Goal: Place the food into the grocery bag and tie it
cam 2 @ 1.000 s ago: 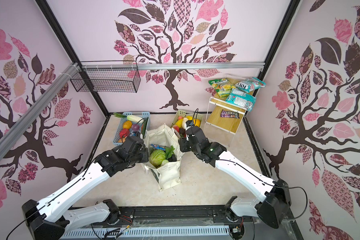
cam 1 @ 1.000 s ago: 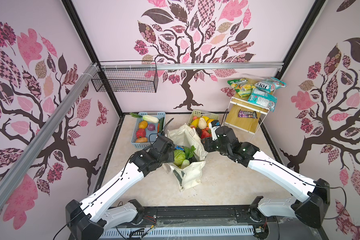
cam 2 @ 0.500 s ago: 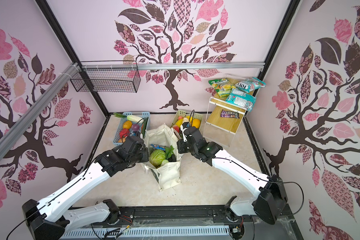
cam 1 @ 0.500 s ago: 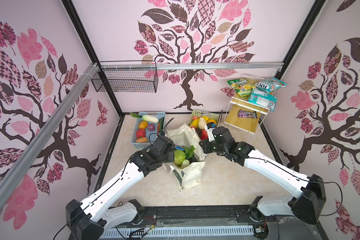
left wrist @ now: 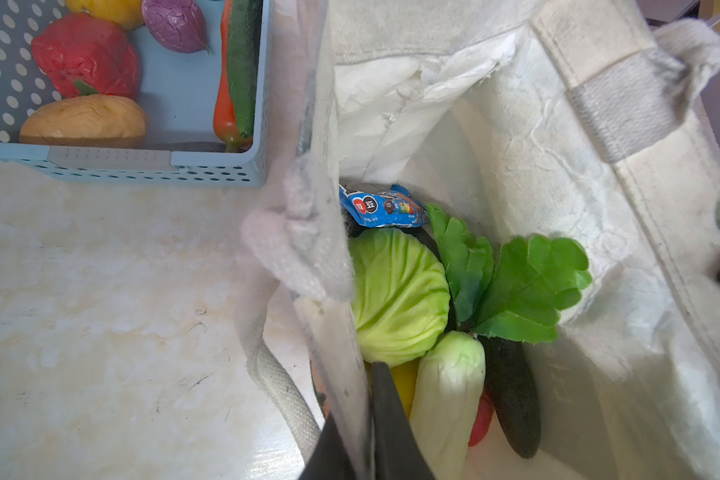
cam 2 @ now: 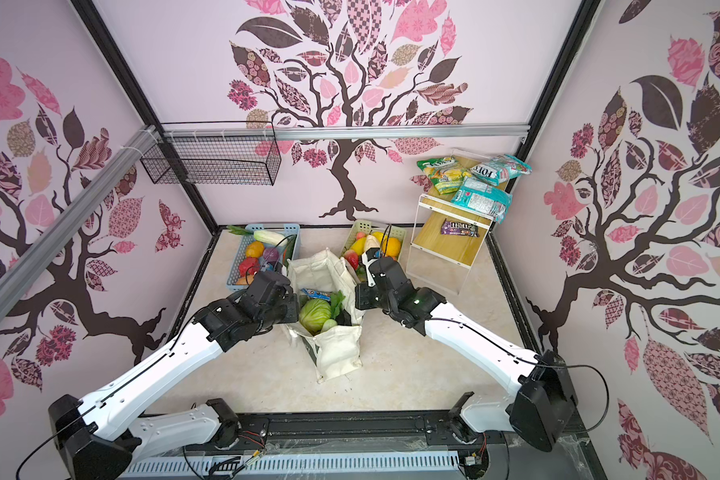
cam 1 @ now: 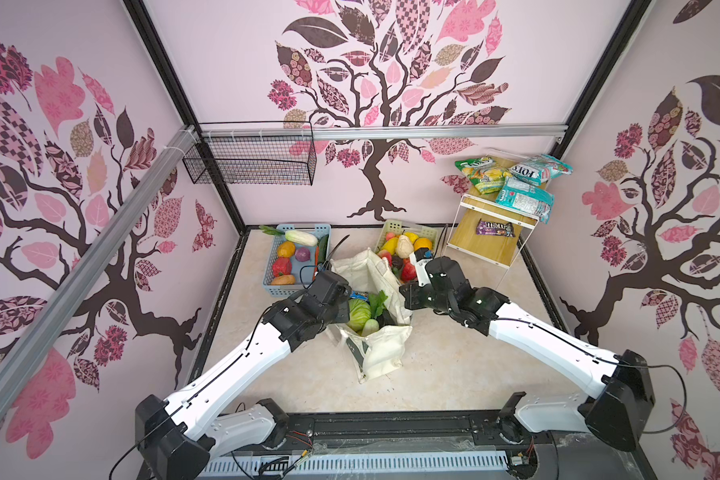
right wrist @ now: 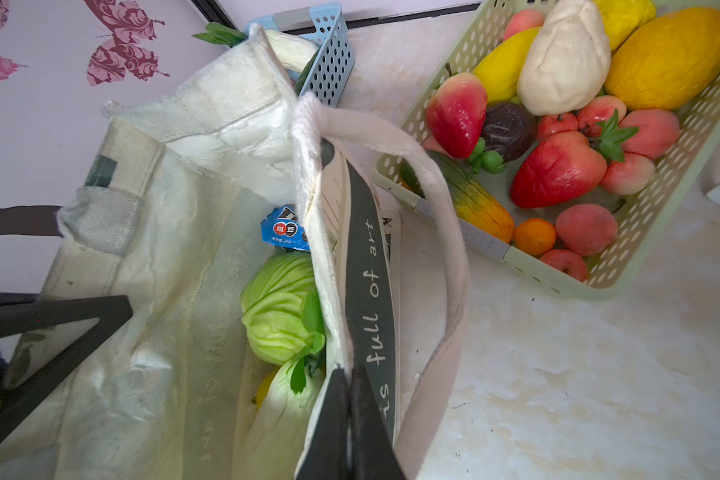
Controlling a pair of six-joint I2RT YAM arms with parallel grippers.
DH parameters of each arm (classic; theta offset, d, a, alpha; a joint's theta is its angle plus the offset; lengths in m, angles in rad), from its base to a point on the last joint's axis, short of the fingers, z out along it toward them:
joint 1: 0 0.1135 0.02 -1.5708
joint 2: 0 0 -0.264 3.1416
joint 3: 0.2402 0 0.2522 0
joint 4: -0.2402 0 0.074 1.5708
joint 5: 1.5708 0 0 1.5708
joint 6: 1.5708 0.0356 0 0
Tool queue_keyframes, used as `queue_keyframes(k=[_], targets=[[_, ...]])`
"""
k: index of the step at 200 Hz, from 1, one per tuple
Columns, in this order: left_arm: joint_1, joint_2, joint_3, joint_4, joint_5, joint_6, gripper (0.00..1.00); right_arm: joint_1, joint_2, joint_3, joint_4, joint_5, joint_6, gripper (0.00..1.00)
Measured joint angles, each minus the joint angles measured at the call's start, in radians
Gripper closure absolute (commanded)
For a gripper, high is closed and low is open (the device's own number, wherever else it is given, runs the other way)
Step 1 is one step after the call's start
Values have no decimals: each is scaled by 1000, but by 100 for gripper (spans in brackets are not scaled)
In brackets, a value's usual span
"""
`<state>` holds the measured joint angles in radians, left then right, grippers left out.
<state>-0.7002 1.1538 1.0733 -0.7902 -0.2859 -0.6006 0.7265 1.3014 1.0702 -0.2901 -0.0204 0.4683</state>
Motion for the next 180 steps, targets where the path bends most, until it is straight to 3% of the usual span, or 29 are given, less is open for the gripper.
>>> queue_keyframes(k=[69, 102, 148, 180], targets=[[16, 74, 40, 44, 8, 33, 88, 26, -88, -48, -21, 9, 27, 100], [73, 79, 45, 48, 44, 53, 86, 26, -88, -50, -27, 24, 29, 88], [107, 65, 45, 45, 100, 84, 74, 18, -88, -42, -50, 56, 11, 77], [108, 24, 45, 27, 133, 91, 56, -17, -89, -11, -79, 70, -11, 62]])
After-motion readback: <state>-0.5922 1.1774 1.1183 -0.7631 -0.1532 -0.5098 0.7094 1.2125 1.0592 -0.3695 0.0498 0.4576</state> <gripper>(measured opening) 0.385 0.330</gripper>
